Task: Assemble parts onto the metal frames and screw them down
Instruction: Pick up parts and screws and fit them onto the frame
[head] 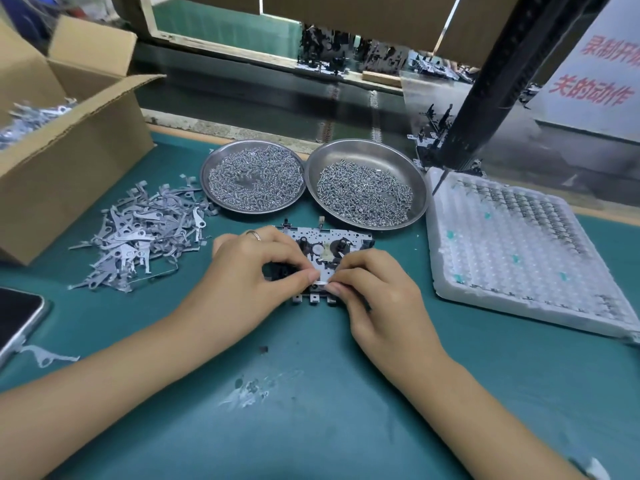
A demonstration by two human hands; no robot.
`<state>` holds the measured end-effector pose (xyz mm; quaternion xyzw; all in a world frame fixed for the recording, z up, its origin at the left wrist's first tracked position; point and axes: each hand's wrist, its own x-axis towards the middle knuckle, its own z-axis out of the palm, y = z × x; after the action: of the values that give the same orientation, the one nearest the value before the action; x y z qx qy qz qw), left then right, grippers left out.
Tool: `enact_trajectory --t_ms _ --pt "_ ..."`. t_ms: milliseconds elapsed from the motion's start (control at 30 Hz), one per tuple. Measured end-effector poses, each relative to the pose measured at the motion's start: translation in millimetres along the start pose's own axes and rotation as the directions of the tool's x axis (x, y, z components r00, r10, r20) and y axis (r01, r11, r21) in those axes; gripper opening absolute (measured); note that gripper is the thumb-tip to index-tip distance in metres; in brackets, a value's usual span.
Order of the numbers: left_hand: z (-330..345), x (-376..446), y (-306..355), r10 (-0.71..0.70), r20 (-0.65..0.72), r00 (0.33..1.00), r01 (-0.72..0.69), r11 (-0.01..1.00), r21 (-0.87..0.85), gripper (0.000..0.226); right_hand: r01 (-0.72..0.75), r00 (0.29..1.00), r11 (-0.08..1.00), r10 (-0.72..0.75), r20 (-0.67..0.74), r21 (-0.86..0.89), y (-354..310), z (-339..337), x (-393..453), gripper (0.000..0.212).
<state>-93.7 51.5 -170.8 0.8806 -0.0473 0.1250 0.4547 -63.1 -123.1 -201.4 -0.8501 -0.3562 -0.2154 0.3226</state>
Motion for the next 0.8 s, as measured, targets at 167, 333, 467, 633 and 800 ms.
enact_trajectory --t_ms 167,333,467,633,800 --pt "-0.5 2.1 -1.6 0.008 0.017 1.000 -0.008 1.000 0.001 0.003 -0.130 0.991 0.981 0.132 -0.006 0.145 -2.3 -2.0 0.0 0.008" --pt "-2.8 3.5 -3.7 0.006 0.042 0.999 -0.007 1.000 0.016 0.003 -0.275 0.944 0.899 0.319 -0.080 0.342 1.5 -11.2 5.1 0.011" --pt "-3.3 4.0 -4.3 0.021 0.048 0.999 -0.022 1.000 0.021 0.003 -0.314 0.927 0.877 0.366 -0.083 0.364 1.1 -10.2 5.4 0.010" --pt "-19.9 10.7 -4.0 0.097 -0.015 0.995 -0.093 0.980 0.175 0.017 -0.291 0.931 0.885 0.350 -0.106 0.365 1.2 -10.8 4.6 0.010" --pt "-74.9 36.2 -24.2 -0.117 -0.099 0.988 0.152 0.807 0.571 0.006 -0.280 0.934 0.887 0.340 -0.109 0.368 0.0 -10.2 4.5 0.010"
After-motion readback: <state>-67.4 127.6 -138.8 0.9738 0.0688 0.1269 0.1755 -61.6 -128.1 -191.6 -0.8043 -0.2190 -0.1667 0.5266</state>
